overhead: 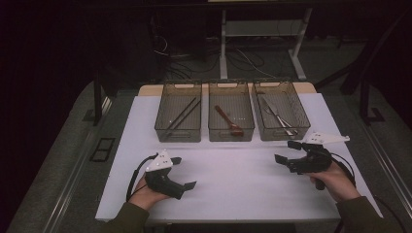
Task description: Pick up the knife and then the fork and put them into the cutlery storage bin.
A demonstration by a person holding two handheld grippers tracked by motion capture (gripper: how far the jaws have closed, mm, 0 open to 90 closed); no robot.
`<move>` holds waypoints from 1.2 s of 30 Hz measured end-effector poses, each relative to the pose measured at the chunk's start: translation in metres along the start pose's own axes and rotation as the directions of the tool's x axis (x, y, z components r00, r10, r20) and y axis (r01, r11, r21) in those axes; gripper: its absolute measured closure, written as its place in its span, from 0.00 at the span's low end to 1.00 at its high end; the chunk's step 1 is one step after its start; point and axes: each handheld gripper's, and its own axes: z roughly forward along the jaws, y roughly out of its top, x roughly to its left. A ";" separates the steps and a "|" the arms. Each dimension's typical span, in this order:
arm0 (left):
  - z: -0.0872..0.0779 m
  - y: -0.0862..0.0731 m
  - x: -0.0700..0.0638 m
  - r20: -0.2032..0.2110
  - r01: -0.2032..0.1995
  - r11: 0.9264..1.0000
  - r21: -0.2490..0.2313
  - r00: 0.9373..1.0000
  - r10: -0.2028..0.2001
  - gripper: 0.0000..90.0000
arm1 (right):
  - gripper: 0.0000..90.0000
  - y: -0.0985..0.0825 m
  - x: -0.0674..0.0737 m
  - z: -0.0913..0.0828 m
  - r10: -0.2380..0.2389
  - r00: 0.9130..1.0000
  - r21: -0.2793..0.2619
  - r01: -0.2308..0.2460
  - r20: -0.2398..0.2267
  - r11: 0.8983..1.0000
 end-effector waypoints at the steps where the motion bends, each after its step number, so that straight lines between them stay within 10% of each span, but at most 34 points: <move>1: 0.000 0.000 0.000 0.000 0.000 1.000 0.000 1.000 0.000 0.00 | 0.20 -0.001 0.001 0.000 0.000 1.000 0.003 0.000 -0.001 1.000; 36: -0.001 -0.001 -0.001 -0.002 0.000 1.000 0.002 1.000 0.000 0.00 | 0.20 -0.051 0.031 0.000 -0.100 0.995 0.081 0.102 -0.026 0.992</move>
